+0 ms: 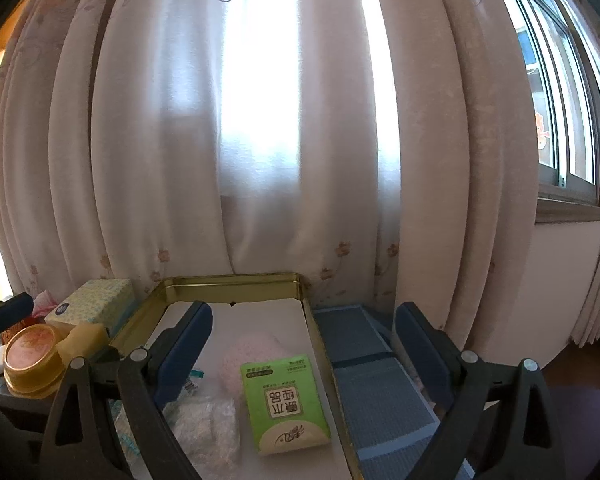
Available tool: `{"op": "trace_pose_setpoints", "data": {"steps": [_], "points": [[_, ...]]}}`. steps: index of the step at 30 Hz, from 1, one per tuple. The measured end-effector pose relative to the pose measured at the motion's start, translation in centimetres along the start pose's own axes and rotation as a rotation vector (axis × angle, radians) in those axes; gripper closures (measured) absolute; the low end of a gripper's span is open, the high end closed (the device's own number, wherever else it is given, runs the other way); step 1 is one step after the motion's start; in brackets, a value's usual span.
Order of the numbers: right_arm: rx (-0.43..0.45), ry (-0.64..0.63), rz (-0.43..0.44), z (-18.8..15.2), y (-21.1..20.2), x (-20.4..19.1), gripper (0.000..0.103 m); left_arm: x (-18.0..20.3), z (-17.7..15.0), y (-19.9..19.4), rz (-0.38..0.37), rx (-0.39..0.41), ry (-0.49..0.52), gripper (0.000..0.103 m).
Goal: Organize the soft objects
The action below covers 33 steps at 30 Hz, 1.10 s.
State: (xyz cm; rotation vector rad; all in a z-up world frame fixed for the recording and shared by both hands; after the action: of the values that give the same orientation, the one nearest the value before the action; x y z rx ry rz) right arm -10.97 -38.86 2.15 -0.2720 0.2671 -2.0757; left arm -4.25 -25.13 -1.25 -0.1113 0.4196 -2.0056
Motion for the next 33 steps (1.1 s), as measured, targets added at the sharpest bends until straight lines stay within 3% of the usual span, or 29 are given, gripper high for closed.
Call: {"op": "trace_pose_setpoints", "data": {"steps": [13,22,33], "points": [[-0.002,0.038,-0.027,-0.4,-1.9,-0.8,0.009,-6.2,-1.1,-0.4,0.055,-0.034,-0.112,0.000],[0.010,0.021,0.017,-0.4,-2.8,-5.4,0.009,-10.3,-1.4,-1.2,0.098,-0.017,-0.142,0.000],[-0.006,-0.029,0.130,-0.5,-2.9,-12.0,0.009,-15.7,-2.3,-1.6,0.159,-0.035,-0.169,0.000]]}}
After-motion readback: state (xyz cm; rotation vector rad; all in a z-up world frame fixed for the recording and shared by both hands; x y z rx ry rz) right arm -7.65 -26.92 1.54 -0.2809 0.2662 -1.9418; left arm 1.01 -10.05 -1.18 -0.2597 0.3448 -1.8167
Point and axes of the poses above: each gripper's, at about its wrist camera, not at the fingertips, and y roughly the way its jaws point, x to its right, z to its top, the point moved 6 cm from there along y, roughly the way its jaws point, and after that the axes turned 4 degrees about -y, right-handed, at the moved point
